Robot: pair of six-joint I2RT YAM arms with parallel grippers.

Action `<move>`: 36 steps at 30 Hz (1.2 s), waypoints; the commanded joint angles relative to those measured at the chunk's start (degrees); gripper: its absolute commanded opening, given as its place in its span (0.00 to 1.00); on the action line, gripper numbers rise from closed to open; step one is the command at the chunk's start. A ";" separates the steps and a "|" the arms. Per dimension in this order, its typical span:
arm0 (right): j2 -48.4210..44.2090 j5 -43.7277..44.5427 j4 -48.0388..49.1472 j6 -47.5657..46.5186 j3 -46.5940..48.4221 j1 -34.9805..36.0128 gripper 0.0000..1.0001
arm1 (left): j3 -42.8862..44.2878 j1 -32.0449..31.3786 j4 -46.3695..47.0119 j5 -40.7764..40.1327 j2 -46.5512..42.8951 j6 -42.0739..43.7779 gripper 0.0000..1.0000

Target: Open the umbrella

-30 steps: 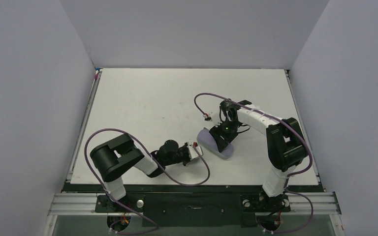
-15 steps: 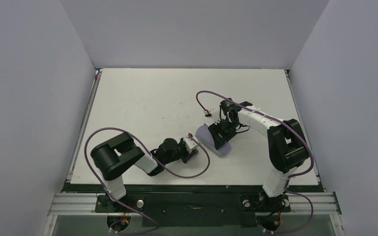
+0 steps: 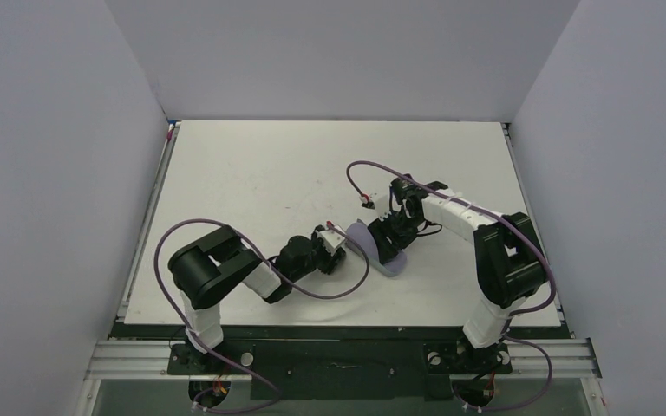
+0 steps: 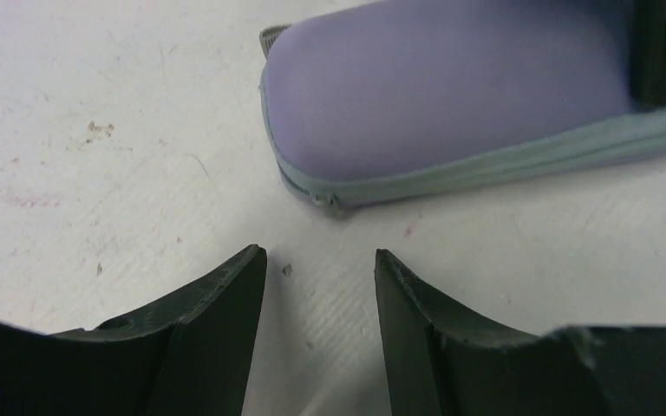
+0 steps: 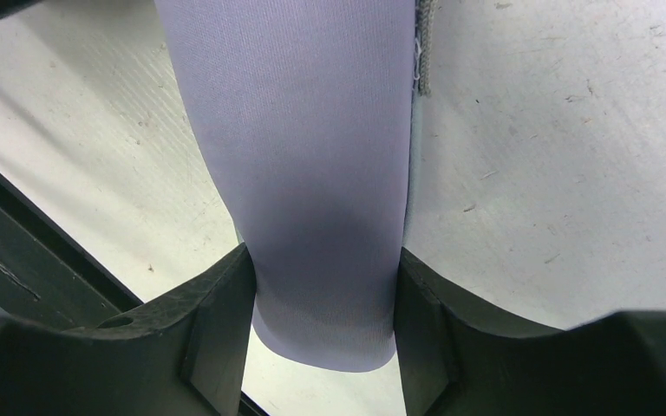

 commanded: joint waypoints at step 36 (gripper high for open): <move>4.66 4.48 6.98 9.09 -0.77 2.72 0.00 | 4.15 -10.92 8.46 17.39 6.51 1.94 0.00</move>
